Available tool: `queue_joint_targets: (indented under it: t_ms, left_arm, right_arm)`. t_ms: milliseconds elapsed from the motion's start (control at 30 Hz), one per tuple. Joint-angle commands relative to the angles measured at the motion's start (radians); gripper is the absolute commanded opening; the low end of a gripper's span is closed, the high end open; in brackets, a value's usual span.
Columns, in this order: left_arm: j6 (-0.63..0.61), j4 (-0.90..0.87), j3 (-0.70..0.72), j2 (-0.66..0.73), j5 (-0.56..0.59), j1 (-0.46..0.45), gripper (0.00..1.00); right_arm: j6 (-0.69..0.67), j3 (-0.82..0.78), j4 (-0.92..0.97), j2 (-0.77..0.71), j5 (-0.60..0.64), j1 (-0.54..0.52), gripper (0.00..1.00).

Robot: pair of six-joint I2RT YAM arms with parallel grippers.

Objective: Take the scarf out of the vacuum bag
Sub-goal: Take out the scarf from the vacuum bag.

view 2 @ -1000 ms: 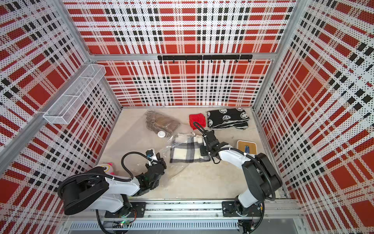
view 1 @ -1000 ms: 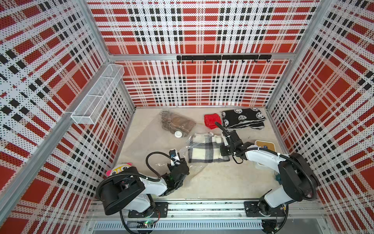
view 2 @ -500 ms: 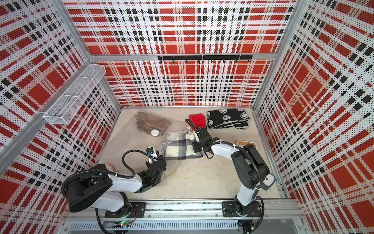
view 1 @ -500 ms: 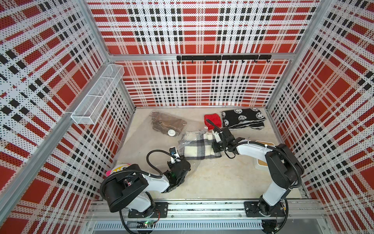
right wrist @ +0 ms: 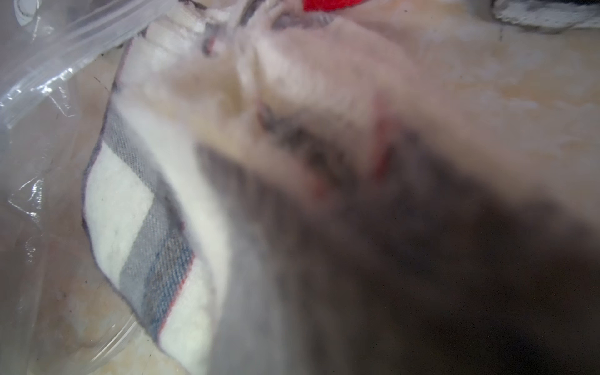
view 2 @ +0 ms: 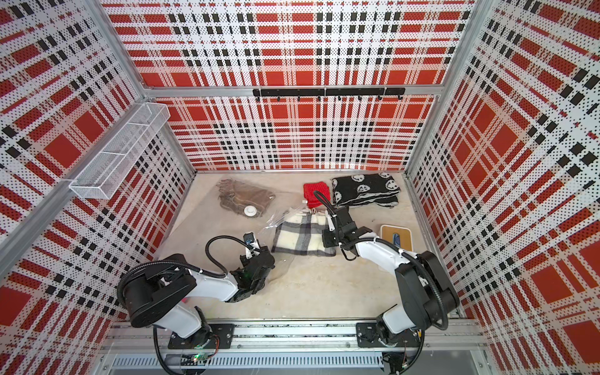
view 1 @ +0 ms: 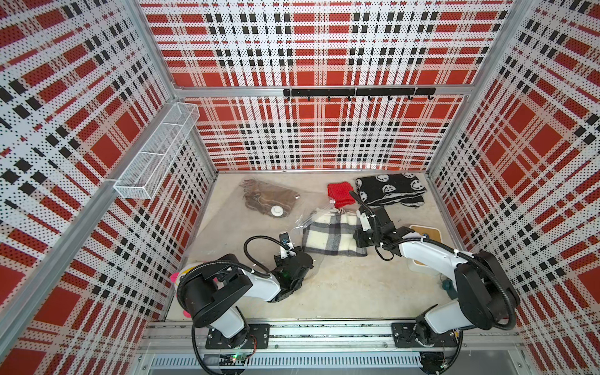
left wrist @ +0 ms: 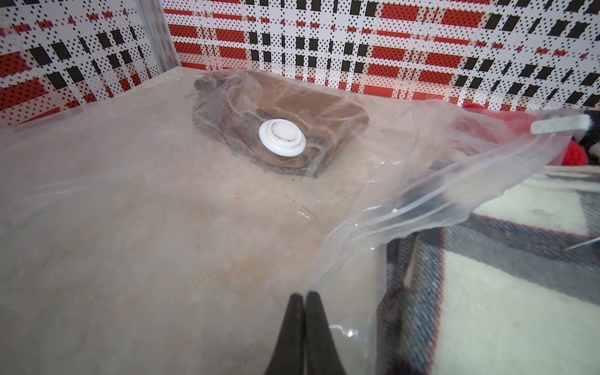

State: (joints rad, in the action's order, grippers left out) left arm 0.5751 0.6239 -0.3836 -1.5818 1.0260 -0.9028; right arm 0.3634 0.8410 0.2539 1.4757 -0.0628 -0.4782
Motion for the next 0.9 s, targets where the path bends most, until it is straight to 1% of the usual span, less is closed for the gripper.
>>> queue_joint_targets:
  t_ms: [0,67,100,200,300,333,367,400,433,467,500,567,600,700,833,867]
  left_arm:
    - [0.008,-0.015,-0.015,-0.008,0.023,0.005,0.0]
    - [0.007,-0.015,-0.015,-0.006,0.023,0.002,0.0]
    - [0.008,-0.015,-0.015,-0.006,0.022,0.001,0.0]
    - [0.008,-0.015,-0.015,-0.004,0.022,-0.002,0.0]
    - [0.01,-0.015,-0.018,-0.006,0.022,-0.005,0.0]
    - [0.011,-0.016,-0.019,-0.006,0.023,-0.006,0.0]
    - [0.009,-0.015,-0.021,-0.005,0.025,-0.007,0.0]
    - [0.008,-0.016,-0.02,-0.004,0.025,-0.007,0.0]
    - [0.008,-0.015,-0.018,-0.001,0.025,-0.007,0.0]
    - [0.008,-0.016,-0.015,0.002,0.022,-0.007,0.0]
    - [0.009,-0.013,-0.012,0.006,0.014,-0.006,0.0]
    - [0.007,-0.012,-0.008,0.012,0.004,-0.006,0.0]
    - [0.007,-0.008,-0.006,0.017,-0.002,-0.007,0.0]
    - [0.004,-0.002,0.001,0.026,-0.013,-0.005,0.0]
    - [0.005,0.012,0.013,0.041,-0.032,-0.005,0.0]
    - [0.005,0.015,0.015,0.042,-0.036,-0.007,0.0]
  right_arm:
    - [0.016,0.021,0.036,-0.009,0.093,0.016,0.0]
    - [0.076,0.044,0.125,0.017,0.254,0.018,0.02]
    - [0.093,0.043,0.141,0.021,0.309,0.018,0.03]
    - [0.089,0.029,0.104,0.03,0.34,0.019,0.07]
    - [0.093,0.077,0.14,0.081,0.405,0.019,0.06]
    - [0.089,0.094,0.144,0.102,0.419,0.02,0.08]
    - [0.09,0.114,0.161,0.121,0.436,0.02,0.14]
    - [0.106,0.121,0.157,0.124,0.472,0.015,0.27]
    - [0.112,0.104,0.13,0.106,0.488,0.01,0.37]
    - [0.108,0.084,0.106,0.084,0.48,0.007,0.45]
    - [0.107,0.062,0.08,0.052,0.473,0.003,0.55]
    - [0.112,0.031,0.064,-0.01,0.481,-0.005,0.9]
    - [0.12,0.018,0.068,-0.042,0.502,-0.011,1.0]
    - [0.122,-0.019,0.063,-0.148,0.556,-0.026,1.0]
    - [0.048,-0.134,-0.145,-0.312,0.52,-0.043,1.0]
    - [0.025,-0.184,-0.231,-0.362,0.51,-0.042,1.0]
